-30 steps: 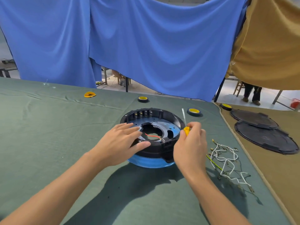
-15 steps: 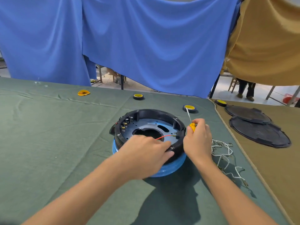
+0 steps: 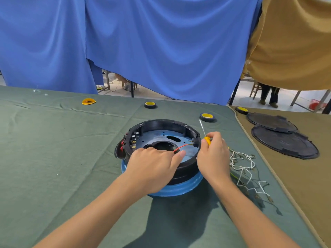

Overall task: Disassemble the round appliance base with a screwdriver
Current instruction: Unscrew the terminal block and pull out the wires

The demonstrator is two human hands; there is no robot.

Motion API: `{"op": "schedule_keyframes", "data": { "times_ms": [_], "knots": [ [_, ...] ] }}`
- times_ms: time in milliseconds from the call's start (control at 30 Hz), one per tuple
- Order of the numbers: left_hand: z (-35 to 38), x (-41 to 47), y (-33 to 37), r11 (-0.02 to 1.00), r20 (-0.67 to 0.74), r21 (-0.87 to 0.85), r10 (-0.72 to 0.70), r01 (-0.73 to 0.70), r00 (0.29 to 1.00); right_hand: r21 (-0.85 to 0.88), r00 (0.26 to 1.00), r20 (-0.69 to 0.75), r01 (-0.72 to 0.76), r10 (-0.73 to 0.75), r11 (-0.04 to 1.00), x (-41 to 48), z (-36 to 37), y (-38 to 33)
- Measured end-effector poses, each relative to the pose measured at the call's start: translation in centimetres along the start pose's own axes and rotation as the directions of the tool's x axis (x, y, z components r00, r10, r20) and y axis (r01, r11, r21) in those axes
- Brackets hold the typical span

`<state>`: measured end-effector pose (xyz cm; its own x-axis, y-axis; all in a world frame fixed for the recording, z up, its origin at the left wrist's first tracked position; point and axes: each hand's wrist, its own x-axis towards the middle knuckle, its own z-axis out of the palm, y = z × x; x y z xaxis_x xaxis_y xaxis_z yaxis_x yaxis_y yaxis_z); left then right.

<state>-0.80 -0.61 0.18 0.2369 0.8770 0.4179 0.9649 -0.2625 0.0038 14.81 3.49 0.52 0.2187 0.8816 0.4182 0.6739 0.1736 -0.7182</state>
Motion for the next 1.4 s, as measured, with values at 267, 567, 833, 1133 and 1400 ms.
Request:
{"op": "schedule_keyframes", "data": {
  "times_ms": [267,567,833,1133,1400],
  "knots": [
    [0.2,1.2,3.1,0.990,0.041,-0.060,-0.129,0.131,0.991,-0.132,0.954,0.011,0.297,-0.298,0.946,-1.3,-4.1,0.4],
    [-2.1,3.1,-2.1,0.985,0.263,-0.168,0.015,0.031,0.965,-0.242,0.942,0.165,0.326,-0.292,0.914,-1.7,-5.3,0.5],
    [-1.6,5.2,-2.2,0.992,0.648,-0.065,-0.043,0.112,0.761,-0.413,0.926,0.235,0.370,-0.295,0.832,-1.0,-4.7,-0.7],
    [-0.6,5.6,-1.5,0.998,0.681,0.042,-0.062,0.045,0.730,-0.446,0.908,0.246,0.417,-0.340,0.792,-1.5,-4.0,-0.7],
    [-0.9,5.6,-1.5,0.998,0.690,0.047,-0.057,0.033,0.721,-0.313,0.894,0.336,0.404,-0.297,0.860,0.7,-6.0,-0.5]
  ]
}}
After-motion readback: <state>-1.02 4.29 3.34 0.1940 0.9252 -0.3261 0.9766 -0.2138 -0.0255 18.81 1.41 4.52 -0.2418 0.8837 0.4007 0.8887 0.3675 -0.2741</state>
